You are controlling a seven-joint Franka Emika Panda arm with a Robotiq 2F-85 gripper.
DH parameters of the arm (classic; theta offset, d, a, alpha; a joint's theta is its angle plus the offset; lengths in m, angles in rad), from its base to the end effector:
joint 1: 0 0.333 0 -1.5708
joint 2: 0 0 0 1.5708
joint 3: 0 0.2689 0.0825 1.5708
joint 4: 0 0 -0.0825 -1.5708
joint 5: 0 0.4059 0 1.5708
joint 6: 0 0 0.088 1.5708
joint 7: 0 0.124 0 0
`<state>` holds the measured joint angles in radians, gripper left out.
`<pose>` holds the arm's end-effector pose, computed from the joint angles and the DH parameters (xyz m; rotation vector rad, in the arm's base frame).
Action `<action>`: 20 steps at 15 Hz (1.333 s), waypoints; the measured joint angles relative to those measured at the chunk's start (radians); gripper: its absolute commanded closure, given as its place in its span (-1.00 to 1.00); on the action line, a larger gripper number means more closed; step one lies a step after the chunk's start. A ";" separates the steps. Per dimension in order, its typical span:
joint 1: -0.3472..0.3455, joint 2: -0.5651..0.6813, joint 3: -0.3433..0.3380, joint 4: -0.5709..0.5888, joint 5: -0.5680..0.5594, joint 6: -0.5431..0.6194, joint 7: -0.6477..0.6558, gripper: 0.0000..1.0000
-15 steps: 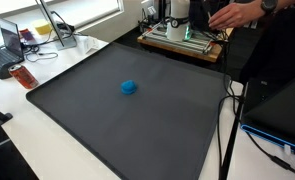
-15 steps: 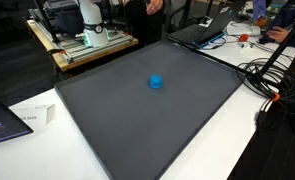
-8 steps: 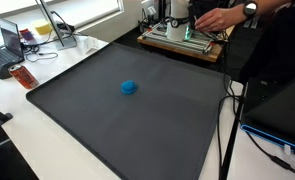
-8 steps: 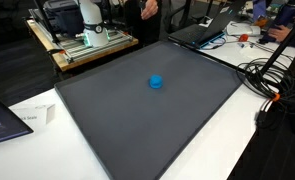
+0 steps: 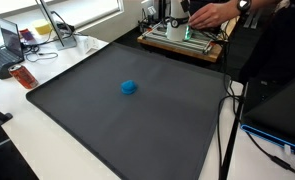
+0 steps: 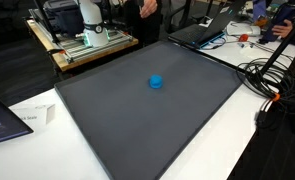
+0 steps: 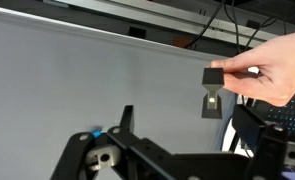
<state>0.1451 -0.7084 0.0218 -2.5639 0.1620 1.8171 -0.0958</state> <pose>0.3762 0.0789 0.4297 -2.9828 -0.3213 0.0643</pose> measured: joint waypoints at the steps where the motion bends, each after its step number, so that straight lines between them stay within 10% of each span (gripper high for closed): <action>1: 0.000 0.002 -0.001 0.000 0.000 0.000 0.000 -1.00; 14: 0.000 0.062 -0.063 0.001 0.009 0.000 -0.118 -0.96; 15: 0.000 0.064 -0.065 0.001 0.013 0.000 -0.124 -0.51; 20: 0.000 0.073 -0.071 0.002 0.021 0.000 -0.137 0.06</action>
<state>0.1454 -0.6351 -0.0489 -2.5623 0.1829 1.8171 -0.2332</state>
